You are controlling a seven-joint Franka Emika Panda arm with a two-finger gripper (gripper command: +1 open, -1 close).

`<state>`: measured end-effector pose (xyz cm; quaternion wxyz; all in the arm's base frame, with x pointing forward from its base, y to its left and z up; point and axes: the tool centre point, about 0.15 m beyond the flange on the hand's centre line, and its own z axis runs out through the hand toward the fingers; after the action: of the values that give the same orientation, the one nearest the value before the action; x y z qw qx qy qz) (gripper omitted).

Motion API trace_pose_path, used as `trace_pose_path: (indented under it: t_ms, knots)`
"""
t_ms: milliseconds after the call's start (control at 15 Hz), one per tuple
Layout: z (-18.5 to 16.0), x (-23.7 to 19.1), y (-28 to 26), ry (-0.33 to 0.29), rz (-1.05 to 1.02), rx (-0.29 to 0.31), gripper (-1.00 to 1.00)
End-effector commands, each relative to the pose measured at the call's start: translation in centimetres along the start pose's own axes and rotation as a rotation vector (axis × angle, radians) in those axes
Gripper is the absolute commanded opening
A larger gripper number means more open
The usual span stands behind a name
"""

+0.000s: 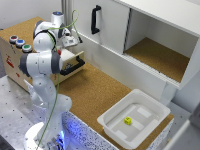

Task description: Rotate the pink block 90 degrees to the right

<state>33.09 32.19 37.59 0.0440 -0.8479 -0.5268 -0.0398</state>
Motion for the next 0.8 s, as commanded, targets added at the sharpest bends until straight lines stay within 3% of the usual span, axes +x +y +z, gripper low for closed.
trace_pose_path:
  t_ms: [0, 133, 333, 600, 733]
  knots:
    - [2.2, -0.2, 0.3, 0.011, 0.27, 0.028, -1.0]
    - [2.8, -1.4, 1.6, 0.022, 0.427, 0.01, -1.0]
    - [3.3, -2.1, 3.0, 0.095, 0.658, 0.03, -1.0]
    - [4.7, -2.8, 3.7, 0.105, 0.893, 0.004, -1.0]
    - [5.0, -2.2, 3.8, 0.095, 0.914, -0.013, -1.0]
